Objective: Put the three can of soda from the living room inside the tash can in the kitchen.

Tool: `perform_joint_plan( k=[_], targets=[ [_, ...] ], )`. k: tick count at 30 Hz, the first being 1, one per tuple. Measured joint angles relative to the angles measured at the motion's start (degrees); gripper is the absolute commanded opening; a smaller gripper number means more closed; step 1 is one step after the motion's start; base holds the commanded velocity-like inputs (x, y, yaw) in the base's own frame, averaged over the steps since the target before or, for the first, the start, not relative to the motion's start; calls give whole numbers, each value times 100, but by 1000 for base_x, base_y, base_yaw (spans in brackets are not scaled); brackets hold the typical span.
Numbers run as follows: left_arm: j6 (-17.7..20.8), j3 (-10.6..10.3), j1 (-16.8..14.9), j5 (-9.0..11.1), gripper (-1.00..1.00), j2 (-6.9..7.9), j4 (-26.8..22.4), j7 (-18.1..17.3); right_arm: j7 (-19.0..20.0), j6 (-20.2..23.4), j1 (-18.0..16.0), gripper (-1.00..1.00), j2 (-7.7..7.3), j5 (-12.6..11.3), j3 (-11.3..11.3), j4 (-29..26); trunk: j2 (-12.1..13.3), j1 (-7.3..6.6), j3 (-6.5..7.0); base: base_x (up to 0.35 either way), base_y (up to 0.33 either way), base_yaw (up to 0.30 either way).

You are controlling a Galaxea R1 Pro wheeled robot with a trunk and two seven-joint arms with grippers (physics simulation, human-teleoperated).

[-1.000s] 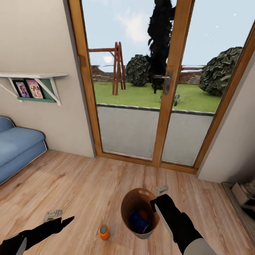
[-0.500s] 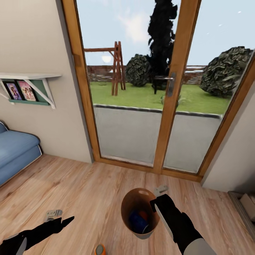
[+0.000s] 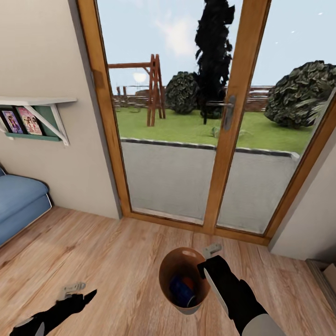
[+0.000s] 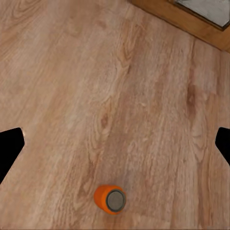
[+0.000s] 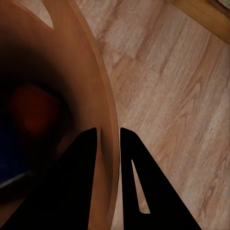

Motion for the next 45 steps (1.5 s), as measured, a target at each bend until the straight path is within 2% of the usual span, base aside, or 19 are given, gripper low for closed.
perform_joint_plan(
  k=[1,2,3,4,5,6,7,10,14,18,27,30,38,45],
  targets=[
    [-105,-16,1,-19,100,-131,32,348,-1,1,0,-100,-1,4,0,-1,0,0,0,7,0,0],
    [-147,-27,0,-38,100,-195,44,540,-1,2,0,-100,0,8,0,-2,0,0,0,5,0,0],
    [-203,-62,0,-109,100,-300,64,931,-1,3,0,-100,2,6,0,-4,0,0,0,4,0,0],
    [-228,-90,0,-158,100,-352,71,1144,-1,3,0,-100,2,-2,0,-4,0,0,0,2,0,0],
    [-270,-168,0,-271,100,-455,81,1559,2,1,0,-100,0,-16,0,-7,0,0,0,2,0,0],
    [-295,-212,0,-331,100,-511,85,1765,2,1,0,-100,1,-19,0,-8,0,0,0,1,0,0],
    [-360,-296,0,-428,100,-613,90,2116,1,4,0,-100,2,-18,0,-11,0,0,0,1,0,0],
    [-560,-421,0,-566,100,-849,96,2640,2,10,0,-100,1,-23,0,-27,0,0,0,0,0,0],
    [-647,-465,0,-615,100,-988,98,2817,0,32,1,-100,-3,-32,-9,-204,0,0,0,0,0,0],
    [-683,-476,0,-629,100,-1048,99,2880,-2,47,0,-100,-10,-14,-22,-412,0,0,0,0,0,0],
    [-703,-528,0,-623,100,-1074,92,2900,-1,47,0,-100,-13,-28,-33,-477,0,0,0,0,0,0],
    [-702,-547,0,-627,100,-1129,91,2901,0,46,0,-100,-13,-36,-34,-479,0,0,0,0,0,0],
    [-707,-716,0,-624,100,-1158,85,2901,0,47,0,-100,-13,-25,-35,-488,0,0,0,0,0,0],
    [-710,-772,0,-621,100,-1160,82,2901,0,48,0,-100,-13,-25,-35,-489,0,0,0,0,0,0]
  ],
)
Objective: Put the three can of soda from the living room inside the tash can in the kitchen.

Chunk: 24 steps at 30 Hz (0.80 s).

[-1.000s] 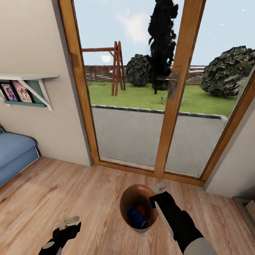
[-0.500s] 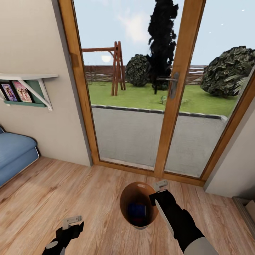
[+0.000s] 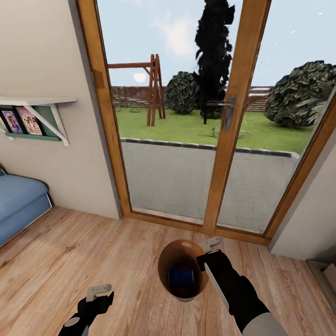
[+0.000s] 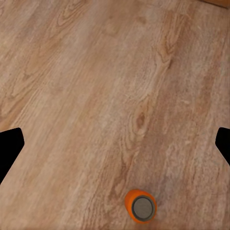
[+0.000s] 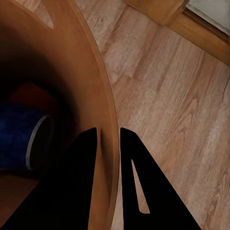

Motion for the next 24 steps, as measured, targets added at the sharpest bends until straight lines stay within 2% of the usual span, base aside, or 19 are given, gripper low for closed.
perform_joint_plan(
  k=[11,24],
  targets=[
    [5,-33,0,0,100,0,-41,0,0,0,0,-100,-16,5,-9,-2,0,0,-4,0,0,0],
    [2,-30,0,0,100,-2,-44,0,0,-1,1,-100,-18,-1,-9,-2,0,0,-111,0,0,0]
  ],
)
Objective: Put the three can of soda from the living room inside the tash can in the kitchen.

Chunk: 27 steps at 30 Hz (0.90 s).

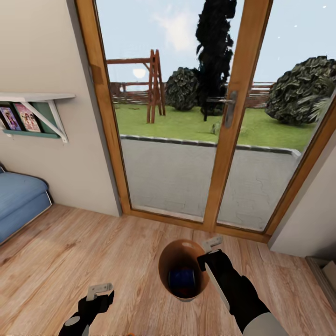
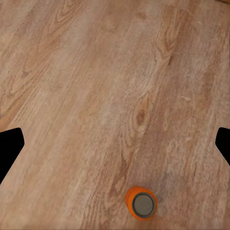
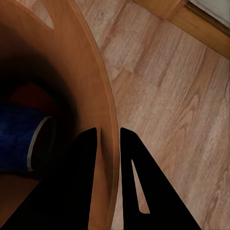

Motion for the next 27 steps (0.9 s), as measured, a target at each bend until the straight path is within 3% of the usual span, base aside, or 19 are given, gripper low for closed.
perform_joint_plan(
  k=[27],
  targets=[
    [-3,-12,0,0,100,-77,0,0,0,4,0,-100,-3,2,0,-2,-1001,549,-699,0,0,0]
  ],
)
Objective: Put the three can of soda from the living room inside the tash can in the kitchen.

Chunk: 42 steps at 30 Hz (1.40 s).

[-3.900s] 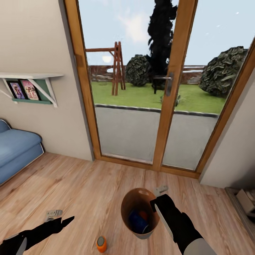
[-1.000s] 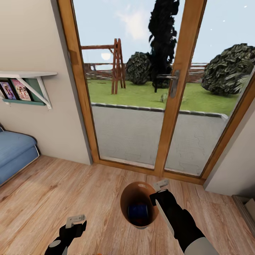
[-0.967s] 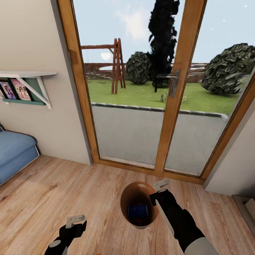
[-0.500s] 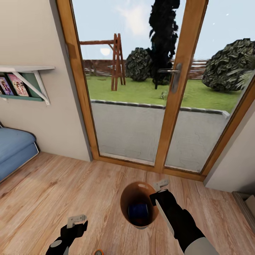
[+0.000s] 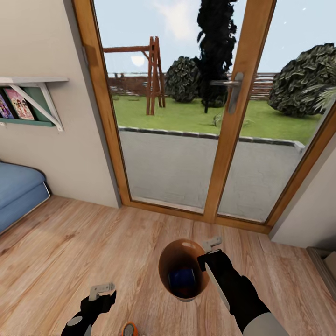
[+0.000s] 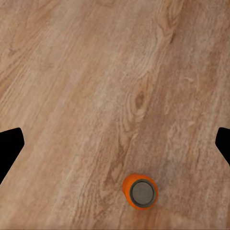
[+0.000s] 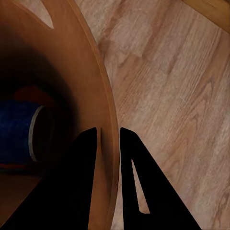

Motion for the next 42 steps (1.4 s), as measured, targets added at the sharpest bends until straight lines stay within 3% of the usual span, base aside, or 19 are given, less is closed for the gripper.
perform_joint_plan(
  k=[6,14,22,42],
  targets=[
    [0,-5,0,0,100,0,-5,0,0,68,-2,-100,-9,11,-6,-118,-42,22,-74,0,0,0],
    [1,-12,0,0,100,-12,-9,0,4,530,-1,-100,-14,2,-9,-470,-361,198,-292,0,0,0],
    [1,-14,-1,0,100,-98,-20,0,1,549,0,-100,-21,9,-9,-497,-682,373,-510,0,0,0],
    [0,-15,0,0,100,-129,-157,0,0,560,0,-100,-23,20,-9,-570,-1484,813,-1054,0,0,0]
  ],
)
